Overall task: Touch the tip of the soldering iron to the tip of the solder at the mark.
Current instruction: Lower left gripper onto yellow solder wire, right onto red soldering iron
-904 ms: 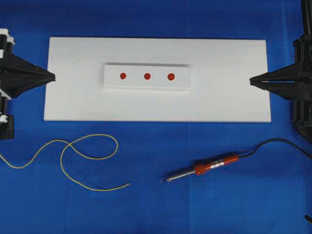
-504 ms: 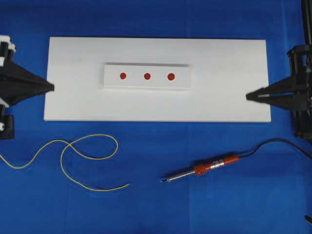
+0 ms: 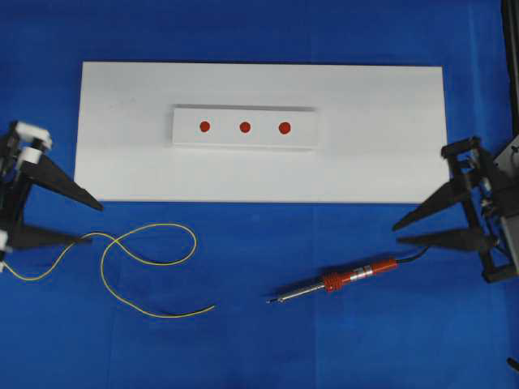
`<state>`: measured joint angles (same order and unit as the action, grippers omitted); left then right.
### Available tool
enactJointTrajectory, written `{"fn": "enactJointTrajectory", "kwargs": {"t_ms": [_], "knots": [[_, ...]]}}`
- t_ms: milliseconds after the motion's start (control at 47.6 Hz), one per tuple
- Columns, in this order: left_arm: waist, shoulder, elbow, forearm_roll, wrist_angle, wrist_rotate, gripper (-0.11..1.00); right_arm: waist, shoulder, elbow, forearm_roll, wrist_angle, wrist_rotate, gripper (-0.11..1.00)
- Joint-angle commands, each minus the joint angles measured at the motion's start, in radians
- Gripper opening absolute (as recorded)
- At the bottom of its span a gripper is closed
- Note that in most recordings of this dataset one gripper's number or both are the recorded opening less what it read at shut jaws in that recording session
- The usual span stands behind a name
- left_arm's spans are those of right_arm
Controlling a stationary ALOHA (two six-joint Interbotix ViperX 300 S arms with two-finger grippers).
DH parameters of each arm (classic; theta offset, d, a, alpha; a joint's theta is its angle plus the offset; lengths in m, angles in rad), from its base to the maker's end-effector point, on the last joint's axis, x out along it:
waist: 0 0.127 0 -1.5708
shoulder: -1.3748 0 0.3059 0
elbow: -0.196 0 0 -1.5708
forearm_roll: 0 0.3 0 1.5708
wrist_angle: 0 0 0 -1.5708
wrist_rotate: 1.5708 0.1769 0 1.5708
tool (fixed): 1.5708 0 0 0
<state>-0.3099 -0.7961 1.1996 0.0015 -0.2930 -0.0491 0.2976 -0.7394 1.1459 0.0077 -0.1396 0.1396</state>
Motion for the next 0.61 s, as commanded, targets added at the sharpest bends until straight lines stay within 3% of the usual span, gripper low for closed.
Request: {"fn": "enactJointTrajectory", "kwargs": {"t_ms": [0,105,210,462,588], "knots": [[-0.025,0.075,-0.008,-0.002,-0.032,-0.011,0.62,0.021,0.049,-0.011,0.005,-0.012,0.023,0.37],[-0.057,0.178,-0.011,0.0,-0.071,-0.025,0.86,0.043,0.121,-0.008,0.005,-0.032,0.051,0.7],[-0.103,0.299,-0.02,-0.002,-0.13,-0.04,0.85,0.057,0.195,0.002,0.006,-0.077,0.064,0.93],[-0.16,0.555,-0.054,-0.006,-0.261,-0.149,0.85,0.08,0.388,0.063,0.089,-0.279,0.074,0.9],[-0.169,0.667,-0.089,-0.008,-0.285,-0.169,0.84,0.097,0.489,0.078,0.12,-0.37,0.074,0.9]]}}
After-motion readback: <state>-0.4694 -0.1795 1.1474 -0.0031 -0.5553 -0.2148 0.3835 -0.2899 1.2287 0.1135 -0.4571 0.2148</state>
